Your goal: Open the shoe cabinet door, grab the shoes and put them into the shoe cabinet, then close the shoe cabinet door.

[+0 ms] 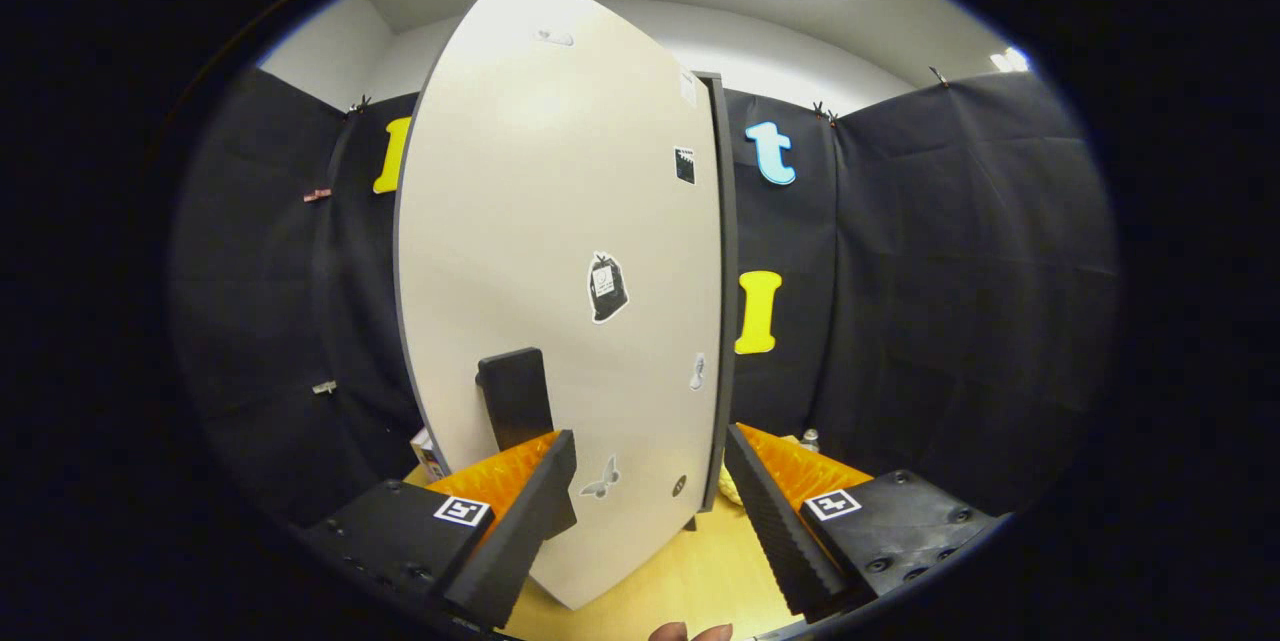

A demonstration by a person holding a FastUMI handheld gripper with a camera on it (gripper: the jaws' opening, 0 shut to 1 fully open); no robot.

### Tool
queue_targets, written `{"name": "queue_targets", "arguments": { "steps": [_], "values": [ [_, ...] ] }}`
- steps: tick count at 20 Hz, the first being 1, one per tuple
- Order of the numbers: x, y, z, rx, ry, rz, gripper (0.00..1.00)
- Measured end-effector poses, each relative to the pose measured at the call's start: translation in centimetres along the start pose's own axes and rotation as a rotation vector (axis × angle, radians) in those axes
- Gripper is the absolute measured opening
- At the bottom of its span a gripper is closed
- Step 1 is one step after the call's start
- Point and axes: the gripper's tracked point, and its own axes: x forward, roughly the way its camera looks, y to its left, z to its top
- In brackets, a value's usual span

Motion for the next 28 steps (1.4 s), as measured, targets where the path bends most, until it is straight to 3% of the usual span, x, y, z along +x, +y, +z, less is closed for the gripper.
{"name": "queue_targets", "arguments": {
  "steps": [6, 28],
  "values": [
    [2.9, 1.9, 2.1, 0.011, -0.035, 0.035, 0.97],
    [4.7, 2.0, 3.3, -0.009, -0.018, 0.076, 0.98]
  ]
}}
